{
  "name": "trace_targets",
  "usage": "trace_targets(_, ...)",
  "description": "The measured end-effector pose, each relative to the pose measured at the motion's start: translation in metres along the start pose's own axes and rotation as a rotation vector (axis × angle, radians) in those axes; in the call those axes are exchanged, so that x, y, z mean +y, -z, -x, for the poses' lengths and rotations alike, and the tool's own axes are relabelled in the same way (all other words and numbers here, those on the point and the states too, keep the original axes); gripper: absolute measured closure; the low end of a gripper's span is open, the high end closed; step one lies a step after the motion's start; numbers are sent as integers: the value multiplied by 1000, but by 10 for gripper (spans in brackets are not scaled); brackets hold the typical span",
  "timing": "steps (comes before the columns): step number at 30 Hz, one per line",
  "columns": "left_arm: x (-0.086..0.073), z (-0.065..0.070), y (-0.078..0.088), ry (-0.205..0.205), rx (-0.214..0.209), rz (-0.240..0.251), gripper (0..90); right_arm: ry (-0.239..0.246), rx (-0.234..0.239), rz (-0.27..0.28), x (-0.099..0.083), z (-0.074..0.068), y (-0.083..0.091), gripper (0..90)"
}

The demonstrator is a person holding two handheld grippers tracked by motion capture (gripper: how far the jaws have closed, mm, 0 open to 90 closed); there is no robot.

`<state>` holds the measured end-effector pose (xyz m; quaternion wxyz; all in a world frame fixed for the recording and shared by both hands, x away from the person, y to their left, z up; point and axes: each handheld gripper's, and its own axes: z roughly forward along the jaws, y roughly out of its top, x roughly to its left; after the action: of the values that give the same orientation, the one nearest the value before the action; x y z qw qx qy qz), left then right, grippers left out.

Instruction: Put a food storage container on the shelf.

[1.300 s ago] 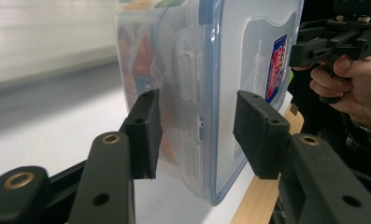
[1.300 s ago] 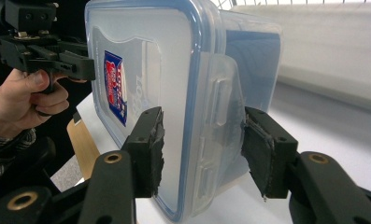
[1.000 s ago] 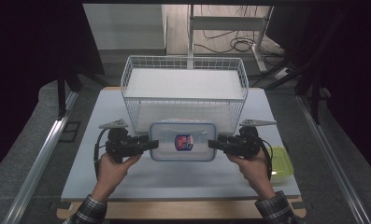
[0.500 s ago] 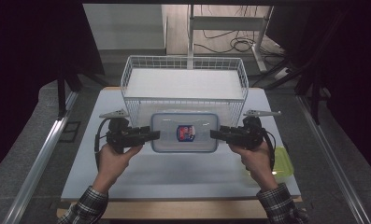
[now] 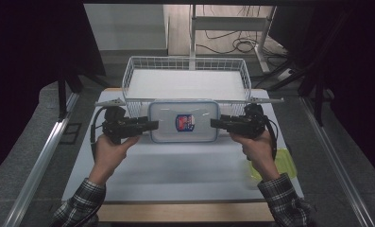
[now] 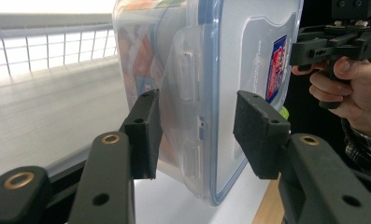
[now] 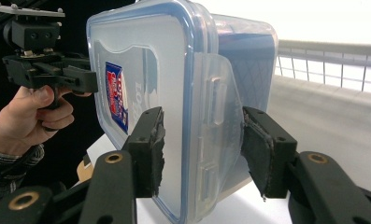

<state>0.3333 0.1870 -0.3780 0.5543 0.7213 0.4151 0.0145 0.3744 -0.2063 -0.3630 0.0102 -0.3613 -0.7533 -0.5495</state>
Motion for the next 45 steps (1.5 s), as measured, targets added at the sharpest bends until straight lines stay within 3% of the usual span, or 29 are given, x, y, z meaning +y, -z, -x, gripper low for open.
trace_targets(20, 52, -5, 8, -16, 16, 27, 525, 8, 4, 45, 52, 2, -4, 505)
trace_targets(35, 83, -12, 3, -9, 13, 34, 525, -12, -4, 73, 81, 11, -4, 504)
trace_targets(45, 100, -27, -10, 1, 0, 41, 523, -27, -29, 82, 97, 23, -8, 502)
